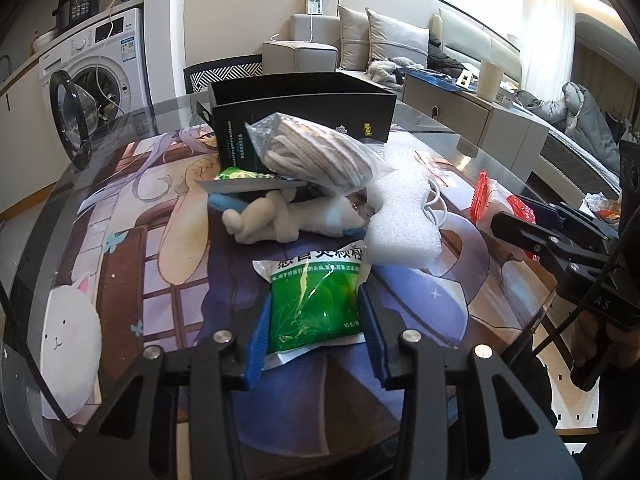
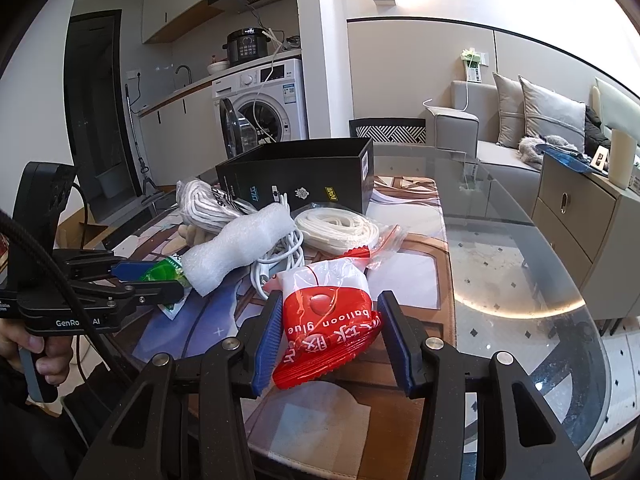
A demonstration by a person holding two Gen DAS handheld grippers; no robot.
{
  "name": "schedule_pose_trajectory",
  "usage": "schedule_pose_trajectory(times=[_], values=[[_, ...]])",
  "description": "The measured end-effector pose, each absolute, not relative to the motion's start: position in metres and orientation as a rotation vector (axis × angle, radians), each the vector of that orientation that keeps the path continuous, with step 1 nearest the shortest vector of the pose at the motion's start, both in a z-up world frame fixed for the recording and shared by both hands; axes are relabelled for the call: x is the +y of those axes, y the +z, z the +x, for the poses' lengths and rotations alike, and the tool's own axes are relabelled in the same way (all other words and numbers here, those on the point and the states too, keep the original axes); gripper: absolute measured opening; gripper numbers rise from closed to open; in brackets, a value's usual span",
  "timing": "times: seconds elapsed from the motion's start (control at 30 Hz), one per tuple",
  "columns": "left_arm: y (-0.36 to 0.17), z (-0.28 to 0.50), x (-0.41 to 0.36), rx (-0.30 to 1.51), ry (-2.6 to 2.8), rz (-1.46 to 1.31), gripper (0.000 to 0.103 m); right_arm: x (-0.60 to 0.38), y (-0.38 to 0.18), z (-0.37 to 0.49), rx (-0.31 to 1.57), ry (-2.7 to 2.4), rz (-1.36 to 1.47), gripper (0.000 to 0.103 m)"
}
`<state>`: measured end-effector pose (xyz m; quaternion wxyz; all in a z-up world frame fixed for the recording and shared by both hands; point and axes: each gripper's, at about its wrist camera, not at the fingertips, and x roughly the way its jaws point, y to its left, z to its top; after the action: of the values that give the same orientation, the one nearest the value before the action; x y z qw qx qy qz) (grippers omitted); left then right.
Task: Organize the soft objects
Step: 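Lift both packets and carry them over the open black box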
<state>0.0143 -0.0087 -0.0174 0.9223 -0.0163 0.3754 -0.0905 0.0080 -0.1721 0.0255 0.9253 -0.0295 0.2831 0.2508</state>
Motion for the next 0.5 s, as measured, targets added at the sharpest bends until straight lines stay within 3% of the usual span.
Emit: schedule_pose_trajectory(times=[0.5], values=[[0.005,0.003,0.006,0.697,-0.184,-0.08,0.039,-0.173,0.035,0.003,0.537,0.533,-0.034,0.048]])
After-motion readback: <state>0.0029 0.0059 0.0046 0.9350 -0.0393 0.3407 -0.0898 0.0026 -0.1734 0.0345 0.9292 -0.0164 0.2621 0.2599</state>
